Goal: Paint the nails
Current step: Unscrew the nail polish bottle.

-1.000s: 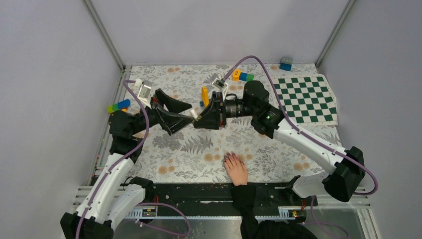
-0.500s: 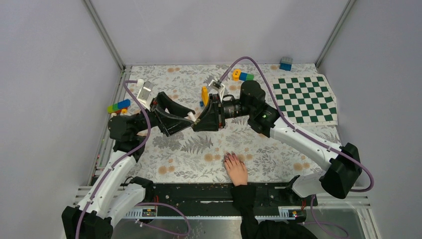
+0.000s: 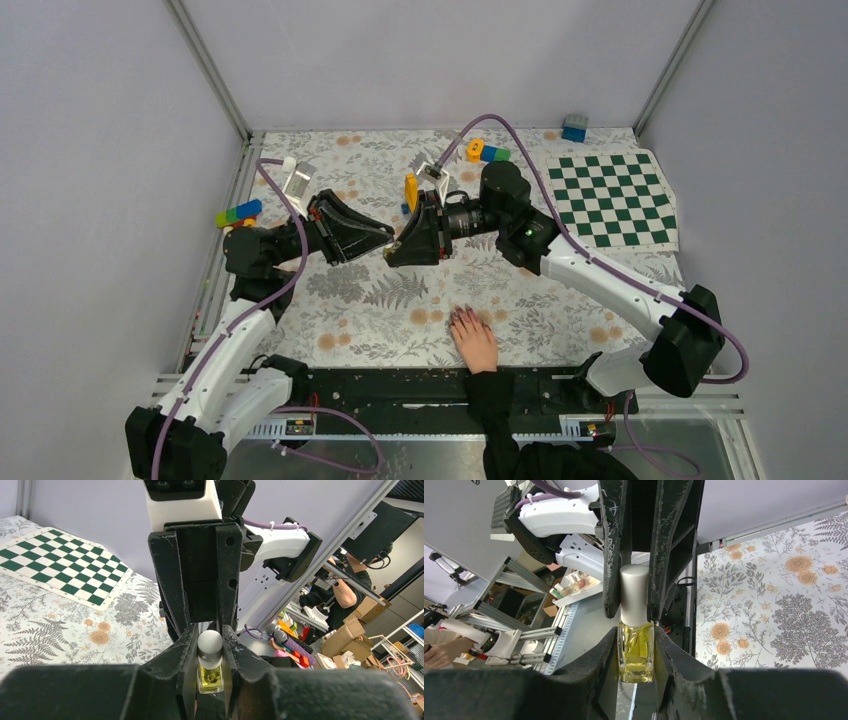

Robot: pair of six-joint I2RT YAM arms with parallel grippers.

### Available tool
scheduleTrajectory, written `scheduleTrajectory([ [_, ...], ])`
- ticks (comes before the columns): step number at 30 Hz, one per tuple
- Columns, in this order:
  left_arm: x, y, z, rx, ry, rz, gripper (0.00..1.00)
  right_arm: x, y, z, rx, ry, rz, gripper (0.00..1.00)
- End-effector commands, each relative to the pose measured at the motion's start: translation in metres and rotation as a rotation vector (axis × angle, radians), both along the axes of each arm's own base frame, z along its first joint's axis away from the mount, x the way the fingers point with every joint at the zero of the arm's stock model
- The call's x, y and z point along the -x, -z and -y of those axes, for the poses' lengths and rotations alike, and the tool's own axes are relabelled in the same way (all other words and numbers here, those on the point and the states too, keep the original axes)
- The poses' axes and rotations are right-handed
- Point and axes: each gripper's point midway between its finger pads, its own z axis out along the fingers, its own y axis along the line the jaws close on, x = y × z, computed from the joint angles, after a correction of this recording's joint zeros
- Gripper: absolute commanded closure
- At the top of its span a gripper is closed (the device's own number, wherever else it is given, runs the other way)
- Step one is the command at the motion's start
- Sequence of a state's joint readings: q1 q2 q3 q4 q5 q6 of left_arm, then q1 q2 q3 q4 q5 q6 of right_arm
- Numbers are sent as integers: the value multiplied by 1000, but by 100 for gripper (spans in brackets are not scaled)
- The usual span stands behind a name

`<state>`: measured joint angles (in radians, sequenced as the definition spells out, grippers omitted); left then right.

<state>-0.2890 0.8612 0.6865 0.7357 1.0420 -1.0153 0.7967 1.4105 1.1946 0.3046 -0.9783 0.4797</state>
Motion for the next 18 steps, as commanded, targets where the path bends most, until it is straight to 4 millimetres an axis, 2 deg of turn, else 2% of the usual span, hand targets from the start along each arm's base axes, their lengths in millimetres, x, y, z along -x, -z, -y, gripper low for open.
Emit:
scheduleTrajectory([
  [1, 8, -10, 0, 8, 13, 63, 98, -13, -13, -4, -30, 46, 38, 100],
  [5, 6, -9, 0, 6, 0, 62, 100, -23, -7, -4, -11, 117, 58, 100],
  [8, 1, -6, 0, -2, -27, 41, 100, -40, 2, -2, 35, 232, 90, 100],
  [15, -39, 21, -4, -104, -214, -86, 100, -82, 26, 3, 139, 517, 138, 100],
  [18, -47, 27, -6, -116, -258, -114, 100, -96, 36, 4, 207, 642, 188, 100],
])
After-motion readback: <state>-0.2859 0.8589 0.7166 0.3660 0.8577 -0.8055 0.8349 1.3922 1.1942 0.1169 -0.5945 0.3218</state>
